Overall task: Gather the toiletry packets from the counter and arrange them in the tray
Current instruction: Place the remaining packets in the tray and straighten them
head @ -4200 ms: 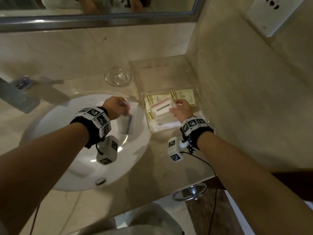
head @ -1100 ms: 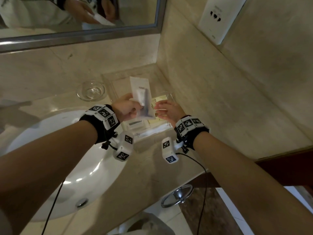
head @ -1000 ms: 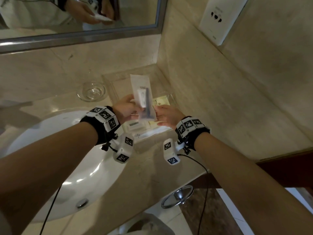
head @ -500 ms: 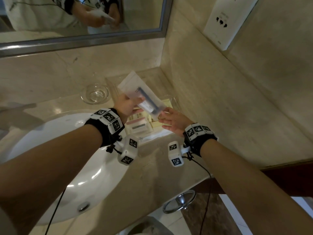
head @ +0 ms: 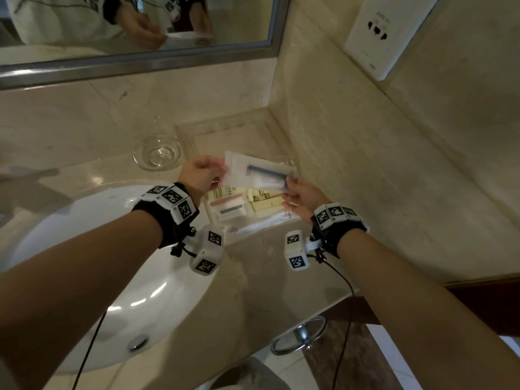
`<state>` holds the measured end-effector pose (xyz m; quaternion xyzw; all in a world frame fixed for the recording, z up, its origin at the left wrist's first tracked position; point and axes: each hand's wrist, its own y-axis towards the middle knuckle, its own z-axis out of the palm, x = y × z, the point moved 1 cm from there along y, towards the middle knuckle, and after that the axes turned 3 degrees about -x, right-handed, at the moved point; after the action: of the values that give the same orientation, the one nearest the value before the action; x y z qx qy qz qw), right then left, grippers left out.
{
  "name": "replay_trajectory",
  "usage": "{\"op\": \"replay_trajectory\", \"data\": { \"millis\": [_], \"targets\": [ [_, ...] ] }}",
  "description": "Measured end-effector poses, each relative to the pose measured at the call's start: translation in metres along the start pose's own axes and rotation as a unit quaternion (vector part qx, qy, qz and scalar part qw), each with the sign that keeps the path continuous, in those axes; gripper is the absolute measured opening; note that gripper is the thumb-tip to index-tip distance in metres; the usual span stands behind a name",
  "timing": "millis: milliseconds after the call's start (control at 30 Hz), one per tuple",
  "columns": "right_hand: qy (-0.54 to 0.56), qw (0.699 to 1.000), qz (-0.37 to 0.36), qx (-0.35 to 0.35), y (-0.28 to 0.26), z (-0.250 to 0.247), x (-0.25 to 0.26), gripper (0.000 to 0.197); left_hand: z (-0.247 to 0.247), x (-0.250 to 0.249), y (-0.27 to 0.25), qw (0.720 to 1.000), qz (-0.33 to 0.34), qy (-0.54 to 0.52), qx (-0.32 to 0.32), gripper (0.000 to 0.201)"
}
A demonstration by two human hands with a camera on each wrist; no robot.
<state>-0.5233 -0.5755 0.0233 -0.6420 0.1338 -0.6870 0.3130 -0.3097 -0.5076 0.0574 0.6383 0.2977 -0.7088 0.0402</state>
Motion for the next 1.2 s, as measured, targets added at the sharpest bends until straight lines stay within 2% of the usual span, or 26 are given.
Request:
{"op": "replay_trajectory", "data": {
  "millis": [100,267,367,500,667,767,833,933,1000,1067,1133,1200],
  "targets": [
    [-0.006,0.999,-0.015,-0.044,0.008,-0.010,0.004,0.015,0.006,0.009,0.000,0.996,-0.020,0.076,0.040,0.025],
    [-0.140,0.985,-0.024,-0.101,0.013,-0.023,0.008,0.022,0.022,0.023,-0.002,0.984,-0.065,0.143,0.078,0.023],
    [-0.253,0.958,-0.013,-0.132,0.018,-0.027,0.006,0.027,0.026,0.028,0.001,0.975,-0.077,0.193,0.083,0.018],
    [-0.357,0.916,-0.045,-0.175,0.026,-0.025,0.000,0.021,0.033,0.034,0.007,0.970,-0.095,0.208,0.082,0.021],
    [-0.404,0.894,-0.030,-0.193,0.032,-0.024,-0.004,0.025,0.042,0.044,0.015,0.971,-0.083,0.215,0.065,0.026],
    [-0.442,0.875,-0.037,-0.193,0.032,-0.022,-0.006,0.016,0.039,0.047,0.014,0.964,-0.061,0.249,0.073,0.026],
    [-0.462,0.863,-0.042,-0.200,0.029,-0.021,-0.009,0.020,0.034,0.049,0.013,0.957,-0.052,0.275,0.076,0.025],
    [-0.484,0.839,-0.076,-0.235,0.025,-0.018,-0.008,0.034,0.027,0.049,0.016,0.958,-0.041,0.277,0.060,0.027],
    [-0.494,0.823,-0.116,-0.253,0.020,-0.014,-0.006,0.035,0.022,0.044,0.017,0.958,-0.017,0.286,0.028,0.029],
    [-0.489,0.826,-0.176,-0.220,0.017,-0.007,-0.004,0.025,0.018,0.038,0.016,0.953,0.005,0.303,0.007,0.023],
    [-0.458,0.847,-0.219,-0.154,0.014,0.005,-0.003,0.022,0.016,0.034,0.010,0.939,0.008,0.344,0.005,0.013],
    [-0.437,0.865,-0.234,-0.081,0.010,0.022,-0.003,0.025,0.012,0.033,0.004,0.918,-0.002,0.397,0.011,0.027]
  ]
}}
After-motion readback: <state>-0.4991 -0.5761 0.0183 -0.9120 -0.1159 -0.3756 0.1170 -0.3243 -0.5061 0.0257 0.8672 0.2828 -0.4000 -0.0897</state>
